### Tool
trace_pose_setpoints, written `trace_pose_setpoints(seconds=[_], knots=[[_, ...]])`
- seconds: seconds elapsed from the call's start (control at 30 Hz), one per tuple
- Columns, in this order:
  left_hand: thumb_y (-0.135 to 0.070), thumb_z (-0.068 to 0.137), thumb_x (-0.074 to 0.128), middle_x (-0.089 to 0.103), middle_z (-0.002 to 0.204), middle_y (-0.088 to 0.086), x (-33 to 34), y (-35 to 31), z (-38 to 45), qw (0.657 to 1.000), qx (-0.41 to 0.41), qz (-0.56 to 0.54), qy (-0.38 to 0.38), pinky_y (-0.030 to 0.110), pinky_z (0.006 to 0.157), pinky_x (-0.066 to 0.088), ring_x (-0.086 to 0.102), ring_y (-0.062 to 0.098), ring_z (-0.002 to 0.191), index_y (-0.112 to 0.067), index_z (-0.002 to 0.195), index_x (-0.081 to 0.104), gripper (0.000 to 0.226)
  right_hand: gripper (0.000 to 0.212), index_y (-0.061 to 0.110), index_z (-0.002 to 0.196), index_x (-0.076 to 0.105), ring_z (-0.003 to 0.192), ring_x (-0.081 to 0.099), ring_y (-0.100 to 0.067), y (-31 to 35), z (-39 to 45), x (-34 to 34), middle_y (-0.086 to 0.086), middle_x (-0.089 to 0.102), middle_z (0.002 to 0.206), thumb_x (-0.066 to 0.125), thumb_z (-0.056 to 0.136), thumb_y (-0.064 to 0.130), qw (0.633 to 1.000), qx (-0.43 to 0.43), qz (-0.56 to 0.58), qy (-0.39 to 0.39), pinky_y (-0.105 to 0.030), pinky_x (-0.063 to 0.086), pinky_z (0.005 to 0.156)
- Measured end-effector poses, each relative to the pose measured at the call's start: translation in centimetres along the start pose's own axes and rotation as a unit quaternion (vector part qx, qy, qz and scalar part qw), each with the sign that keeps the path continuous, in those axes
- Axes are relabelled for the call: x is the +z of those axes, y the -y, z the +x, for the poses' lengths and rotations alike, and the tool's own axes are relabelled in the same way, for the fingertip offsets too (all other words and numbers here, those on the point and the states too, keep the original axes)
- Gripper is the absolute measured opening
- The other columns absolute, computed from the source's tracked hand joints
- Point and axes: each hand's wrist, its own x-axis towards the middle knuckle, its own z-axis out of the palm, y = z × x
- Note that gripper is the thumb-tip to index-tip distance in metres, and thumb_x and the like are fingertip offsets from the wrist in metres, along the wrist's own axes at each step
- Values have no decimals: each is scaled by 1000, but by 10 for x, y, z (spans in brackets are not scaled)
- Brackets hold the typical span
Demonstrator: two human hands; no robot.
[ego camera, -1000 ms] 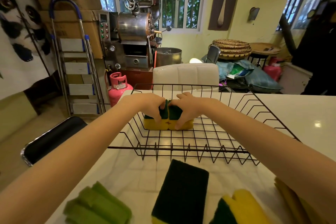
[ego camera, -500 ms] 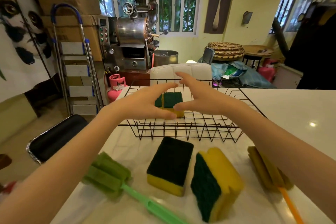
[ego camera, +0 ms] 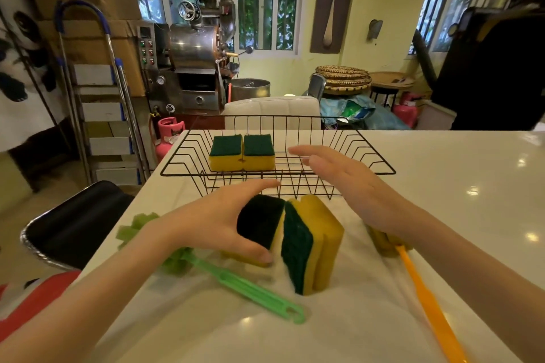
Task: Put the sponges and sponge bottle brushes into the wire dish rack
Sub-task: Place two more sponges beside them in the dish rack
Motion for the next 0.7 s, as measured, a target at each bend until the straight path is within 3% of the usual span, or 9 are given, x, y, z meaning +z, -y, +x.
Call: trace_pose_setpoints(seconds=[0.07, 0.1, 0.17, 0.23, 0.3, 0.4, 0.5, 0.6, 0.7], knots=[[-62, 52, 72, 40, 129, -26, 5, 0, -1, 1000, -8, 14, 13, 20, 97, 38, 38, -4, 116, -45, 127, 26, 89, 36, 48, 120, 44, 119, 37, 10, 7, -12, 3, 34, 45, 115, 33, 86, 55, 999, -10, -48, 18, -5, 31, 85], [-61, 53, 72, 42, 127, -23, 6, 0, 0, 1000, -3, 22, 19, 22, 95, 40, 41, -3, 113, -42, 125, 30, 86, 49, 46, 122, 43, 115, 37, 10, 10, -21, 4, 29, 45, 123, 33, 79, 66, 995, -29, -90, 22, -10, 31, 87], [-60, 54, 70, 36, 131, -24, 10, 2, 0, 999, 3, 40, 30, 19, 98, 35, 36, -4, 115, -40, 124, 32, 83, 71, 46, 126, 35, 110, 35, 9, 16, -36, 8, 24, 38, 132, 32, 64, 81, 977, -42, -206, 21, -17, 33, 84], [-61, 55, 69, 28, 135, -25, 13, 5, -1, 998, 3, 50, 34, 12, 97, 27, 29, -7, 117, -39, 128, 30, 86, 77, 45, 127, 30, 111, 39, 1, 19, -42, 14, 21, 35, 135, 35, 60, 83, 956, -45, -290, 13, -24, 38, 81], [-61, 55, 68, 27, 136, -25, 15, 8, -2, 998, 4, 56, 28, 11, 98, 24, 27, -8, 118, -39, 128, 29, 85, 69, 46, 126, 29, 108, 45, -6, 18, -43, 18, 18, 36, 132, 45, 65, 74, 953, -48, -300, 13, -27, 43, 80], [-60, 57, 68, 29, 139, -23, 15, 10, -3, 998, 5, 50, 24, 13, 98, 28, 30, -7, 119, -42, 126, 30, 81, 57, 43, 120, 35, 96, 51, -5, 13, -40, 15, 19, 45, 114, 60, 69, 53, 976, -33, -213, 8, -24, 49, 76], [-56, 60, 68, 30, 139, -23, 15, 11, -3, 999, 2, 38, 28, 12, 93, 32, 32, -7, 117, -45, 124, 30, 75, 43, 42, 99, 43, 86, 60, -8, 9, -31, 2, 20, 52, 105, 69, 65, 39, 998, 16, -61, -5, -25, 56, 68], [-57, 62, 67, 28, 140, -24, 16, 13, -3, 999, -3, 35, 28, 8, 88, 33, 32, -7, 116, -47, 124, 28, 74, 30, 36, 90, 54, 87, 65, -14, -6, -19, -12, 12, 59, 104, 71, 67, 27, 997, 71, 35, 11, -30, 58, 69], [-59, 62, 65, 26, 138, -26, 16, 14, -3, 999, -12, 40, 28, 0, 81, 25, 25, -12, 111, -50, 125, 26, 75, 15, 28, 87, 60, 90, 64, -13, -27, -10, -14, 6, 63, 101, 65, 75, 20, 984, 142, 92, 57, -21, 55, 66]])
